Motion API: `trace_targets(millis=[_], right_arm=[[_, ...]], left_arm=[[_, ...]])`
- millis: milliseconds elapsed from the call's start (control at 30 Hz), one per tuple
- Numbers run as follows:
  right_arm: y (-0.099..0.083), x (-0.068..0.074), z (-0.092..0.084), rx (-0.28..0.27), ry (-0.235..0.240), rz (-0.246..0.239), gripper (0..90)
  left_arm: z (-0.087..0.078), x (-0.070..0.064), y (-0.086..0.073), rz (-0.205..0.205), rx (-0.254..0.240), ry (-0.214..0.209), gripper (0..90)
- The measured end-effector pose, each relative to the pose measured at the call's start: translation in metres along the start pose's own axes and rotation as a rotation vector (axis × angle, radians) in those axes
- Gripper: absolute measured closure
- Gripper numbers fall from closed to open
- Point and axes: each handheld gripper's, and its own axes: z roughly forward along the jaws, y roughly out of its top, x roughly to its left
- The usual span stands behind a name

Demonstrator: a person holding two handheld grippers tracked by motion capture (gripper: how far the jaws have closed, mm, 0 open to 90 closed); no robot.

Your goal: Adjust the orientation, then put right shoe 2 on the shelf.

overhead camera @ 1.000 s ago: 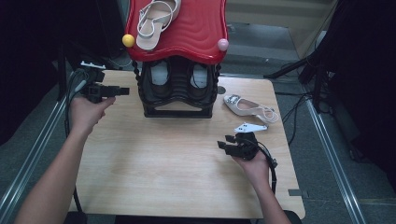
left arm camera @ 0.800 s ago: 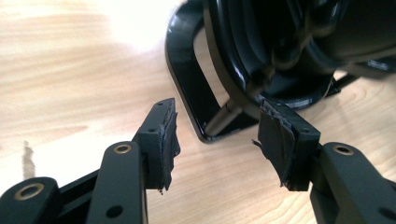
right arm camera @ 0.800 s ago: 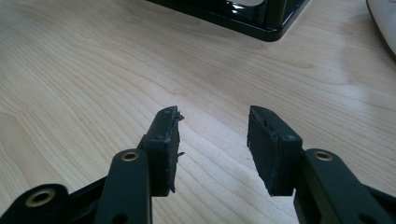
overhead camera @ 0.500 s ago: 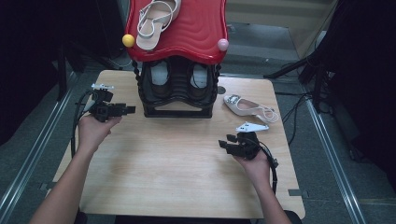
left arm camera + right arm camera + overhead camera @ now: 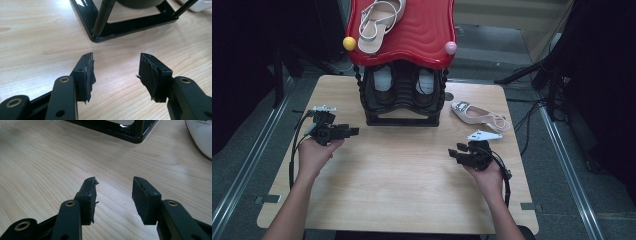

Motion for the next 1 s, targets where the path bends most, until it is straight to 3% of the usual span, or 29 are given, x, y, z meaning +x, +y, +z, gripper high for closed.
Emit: trace_targets(millis=[300,533,1000], right_arm=[[0.0,-0.009,-0.004,-0.006,-0.028,0.014,63.7],[0.0,-0.023,-0.008,-0.012,-0.037,0.062,90.0],[0.01,-0.045,-0.014,-0.026,-0.083,0.108,90.0]], left_arm=[[0.001,0.0,-0.012,0.017,0.002,-0.014,46.5],[0.003,0.0,-0.018,0.03,0.007,-0.019,47.0],[0.008,-0.006,-0.021,0.032,0.018,-0.065,47.2]])
